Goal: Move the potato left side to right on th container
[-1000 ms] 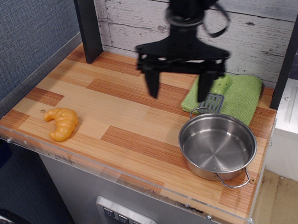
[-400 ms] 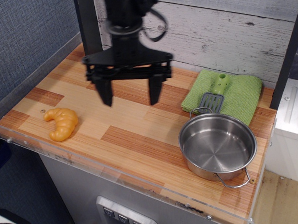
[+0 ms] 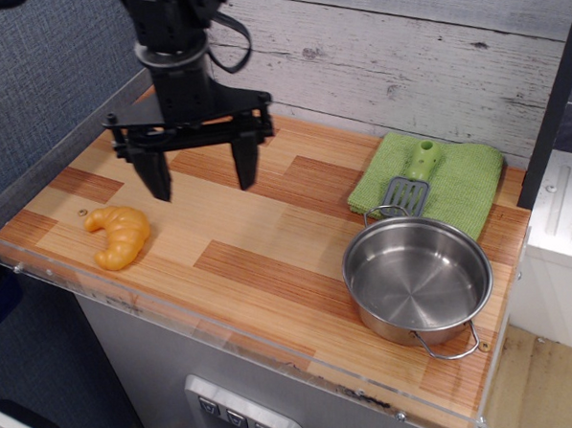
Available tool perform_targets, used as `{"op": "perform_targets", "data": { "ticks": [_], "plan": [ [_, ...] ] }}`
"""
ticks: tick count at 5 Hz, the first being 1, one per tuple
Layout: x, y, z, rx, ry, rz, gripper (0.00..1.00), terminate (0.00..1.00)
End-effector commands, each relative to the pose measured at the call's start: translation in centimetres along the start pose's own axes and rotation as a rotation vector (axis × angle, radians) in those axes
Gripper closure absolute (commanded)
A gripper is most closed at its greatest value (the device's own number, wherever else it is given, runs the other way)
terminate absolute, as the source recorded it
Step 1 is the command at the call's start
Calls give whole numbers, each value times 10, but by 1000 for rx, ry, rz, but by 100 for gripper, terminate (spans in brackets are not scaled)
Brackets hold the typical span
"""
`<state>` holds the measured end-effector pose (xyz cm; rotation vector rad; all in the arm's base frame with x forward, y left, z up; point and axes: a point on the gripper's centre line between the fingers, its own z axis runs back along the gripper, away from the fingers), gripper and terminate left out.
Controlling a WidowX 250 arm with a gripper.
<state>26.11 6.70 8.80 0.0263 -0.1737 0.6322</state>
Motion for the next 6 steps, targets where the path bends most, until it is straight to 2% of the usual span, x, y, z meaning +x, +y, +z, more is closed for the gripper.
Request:
{"op": "perform_targets", "data": {
  "ticks": [1, 2, 6],
  "plan": [
    [6, 29, -18, 19, -27, 52, 0, 0],
    [5, 47, -31, 59, -33, 55, 0, 0],
    [18, 71, -65, 71, -6, 115, 0, 0]
  ]
}}
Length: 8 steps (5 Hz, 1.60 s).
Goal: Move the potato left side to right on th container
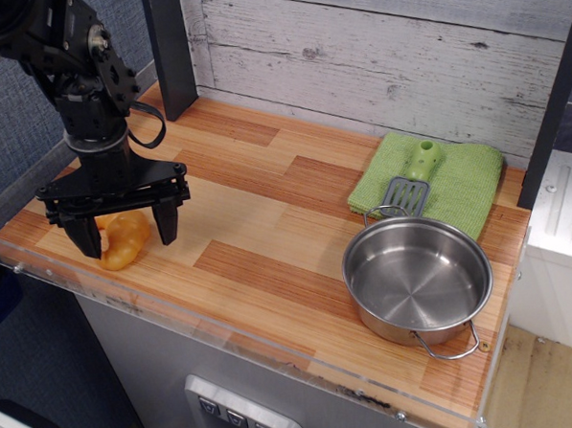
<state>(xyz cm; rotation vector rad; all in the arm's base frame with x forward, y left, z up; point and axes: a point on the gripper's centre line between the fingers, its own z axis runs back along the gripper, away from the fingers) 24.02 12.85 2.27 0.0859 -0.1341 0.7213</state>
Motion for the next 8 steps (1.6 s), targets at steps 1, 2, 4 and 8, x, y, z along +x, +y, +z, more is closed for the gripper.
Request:
{"op": "perform_targets", "data": {
  "ticks": [1, 2, 4, 8],
  "plan": [
    [13, 10, -3, 0, -17, 44, 0, 0],
    [15, 11, -8, -2, -12, 52, 0, 0],
    [12, 9, -15, 19, -9, 58, 100, 0],
    [11, -8, 9, -15, -47, 15, 100, 0]
  ]
}}
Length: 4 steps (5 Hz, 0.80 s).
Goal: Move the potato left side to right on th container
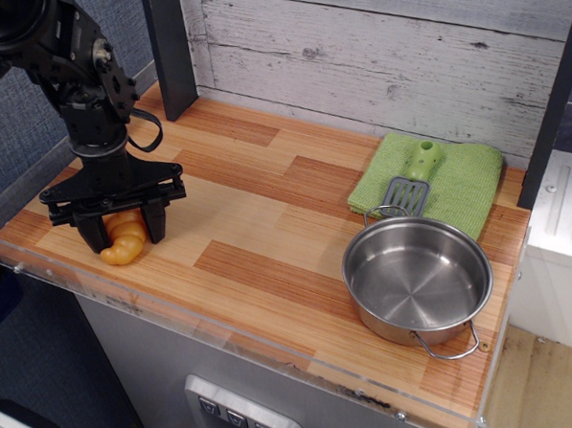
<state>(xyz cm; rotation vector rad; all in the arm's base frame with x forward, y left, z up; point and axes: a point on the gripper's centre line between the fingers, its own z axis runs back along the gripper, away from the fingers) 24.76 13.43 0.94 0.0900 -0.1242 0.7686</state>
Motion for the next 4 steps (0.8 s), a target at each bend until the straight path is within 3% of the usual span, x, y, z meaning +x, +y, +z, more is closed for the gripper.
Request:
{"op": "perform_targets", "data": {
  "ticks": [1, 4],
  "plan": [
    [2, -15, 48, -49, -95, -42, 100, 0],
    [-29, -81, 114, -166, -190, -184, 100, 0]
  ]
}}
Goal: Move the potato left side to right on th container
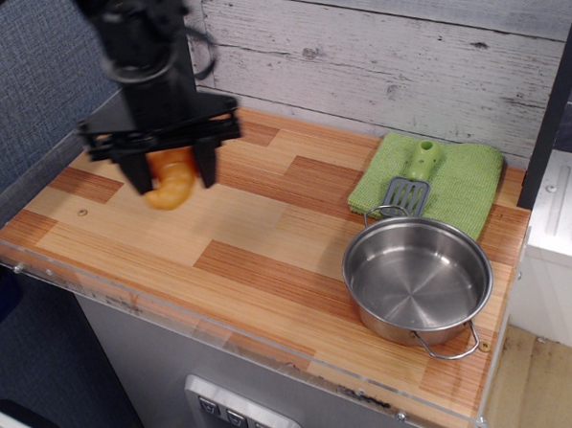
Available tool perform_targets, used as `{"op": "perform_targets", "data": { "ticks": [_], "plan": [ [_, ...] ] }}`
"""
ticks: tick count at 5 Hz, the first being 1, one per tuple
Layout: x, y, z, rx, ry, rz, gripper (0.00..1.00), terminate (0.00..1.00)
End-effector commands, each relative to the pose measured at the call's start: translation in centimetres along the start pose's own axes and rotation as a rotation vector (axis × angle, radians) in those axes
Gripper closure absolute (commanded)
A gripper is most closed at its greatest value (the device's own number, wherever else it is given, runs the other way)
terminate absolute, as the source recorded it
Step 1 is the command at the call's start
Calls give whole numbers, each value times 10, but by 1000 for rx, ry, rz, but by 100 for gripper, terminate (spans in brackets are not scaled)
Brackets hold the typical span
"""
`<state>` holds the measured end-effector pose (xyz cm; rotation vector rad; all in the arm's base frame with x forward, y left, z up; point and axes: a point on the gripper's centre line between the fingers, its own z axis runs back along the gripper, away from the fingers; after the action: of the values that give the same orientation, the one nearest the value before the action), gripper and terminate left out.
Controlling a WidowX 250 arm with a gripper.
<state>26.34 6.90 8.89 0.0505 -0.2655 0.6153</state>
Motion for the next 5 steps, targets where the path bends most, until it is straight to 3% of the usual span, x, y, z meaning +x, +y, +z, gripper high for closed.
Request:
{"op": "perform_targets", "data": {
  "ticks": [1, 3, 5],
  "plan": [
    [-11, -61, 34, -96, -75, -103, 100, 0],
    [-31, -117, 33, -127, -63, -226, 100, 0],
    [-58, -136, 20, -137, -37, -290, 100, 0]
  ]
}}
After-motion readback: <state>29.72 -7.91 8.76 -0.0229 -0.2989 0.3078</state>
